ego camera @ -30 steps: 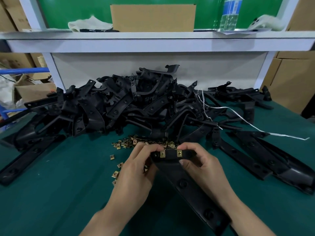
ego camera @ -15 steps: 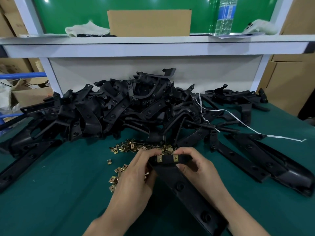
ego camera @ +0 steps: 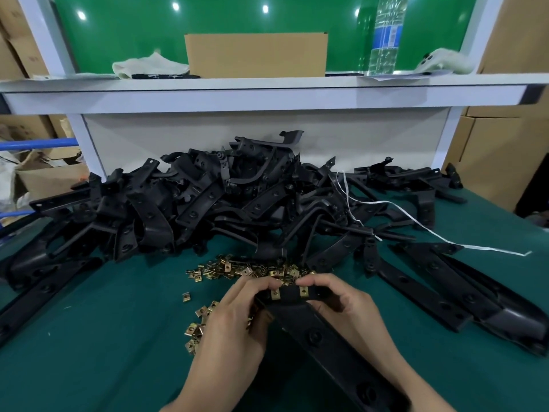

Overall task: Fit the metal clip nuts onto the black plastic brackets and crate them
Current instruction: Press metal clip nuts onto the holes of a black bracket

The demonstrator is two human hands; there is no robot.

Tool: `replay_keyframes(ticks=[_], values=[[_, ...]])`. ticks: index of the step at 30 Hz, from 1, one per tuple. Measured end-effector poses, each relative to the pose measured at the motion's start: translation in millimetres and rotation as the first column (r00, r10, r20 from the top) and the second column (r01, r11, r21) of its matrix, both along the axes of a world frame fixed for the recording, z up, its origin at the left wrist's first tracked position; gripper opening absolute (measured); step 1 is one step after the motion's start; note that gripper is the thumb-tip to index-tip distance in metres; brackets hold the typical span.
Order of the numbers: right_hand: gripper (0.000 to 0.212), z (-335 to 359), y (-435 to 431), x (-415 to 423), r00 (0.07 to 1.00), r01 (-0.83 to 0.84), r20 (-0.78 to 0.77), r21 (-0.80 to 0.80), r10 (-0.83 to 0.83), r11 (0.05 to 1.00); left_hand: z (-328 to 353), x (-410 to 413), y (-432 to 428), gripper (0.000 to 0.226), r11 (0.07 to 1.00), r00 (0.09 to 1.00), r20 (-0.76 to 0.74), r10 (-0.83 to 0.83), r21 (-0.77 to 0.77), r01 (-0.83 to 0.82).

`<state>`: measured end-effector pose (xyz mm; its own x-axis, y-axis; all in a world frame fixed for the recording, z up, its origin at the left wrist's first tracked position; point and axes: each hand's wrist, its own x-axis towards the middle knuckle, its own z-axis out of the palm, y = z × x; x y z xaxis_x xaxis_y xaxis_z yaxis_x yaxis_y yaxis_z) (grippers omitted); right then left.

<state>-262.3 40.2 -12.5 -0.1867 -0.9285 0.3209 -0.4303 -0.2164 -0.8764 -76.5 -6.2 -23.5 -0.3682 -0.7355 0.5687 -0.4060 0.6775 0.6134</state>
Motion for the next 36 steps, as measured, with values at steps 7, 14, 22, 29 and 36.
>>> replay_keyframes(ticks=[7, 14, 22, 29, 36], values=[[0.039, -1.3, -1.5, -1.7, 1.000, 0.000, 0.011, 0.008, 0.000, 1.000, -0.3, -0.7, -0.2, 0.057, 0.999, 0.999, 0.012, 0.032, 0.019, -0.032], [0.048, -9.6, -8.8, 0.1, 0.999, 0.032, -0.022, -0.072, -0.033, 0.997, -1.0, -2.6, -5.9, 0.064, 0.991, 1.000, 0.014, 0.006, 0.135, -0.008], [0.037, -7.3, -4.7, 0.6, 0.997, 0.044, -0.061, -0.056, -0.048, 0.997, -1.3, -1.3, -3.0, 0.056, 0.994, 0.999, 0.040, 0.015, 0.104, -0.020], [0.043, -6.4, -2.8, 1.7, 0.995, 0.042, -0.092, -0.036, -0.045, 0.998, 0.8, -2.1, -0.8, 0.049, 0.986, 0.995, 0.082, 0.062, 0.147, -0.074], [0.041, -4.5, 2.0, -2.1, 0.999, 0.040, -0.019, -0.009, -0.040, 0.999, 7.6, -3.7, 3.7, 0.050, 0.973, 0.994, 0.080, 0.070, 0.213, -0.086]])
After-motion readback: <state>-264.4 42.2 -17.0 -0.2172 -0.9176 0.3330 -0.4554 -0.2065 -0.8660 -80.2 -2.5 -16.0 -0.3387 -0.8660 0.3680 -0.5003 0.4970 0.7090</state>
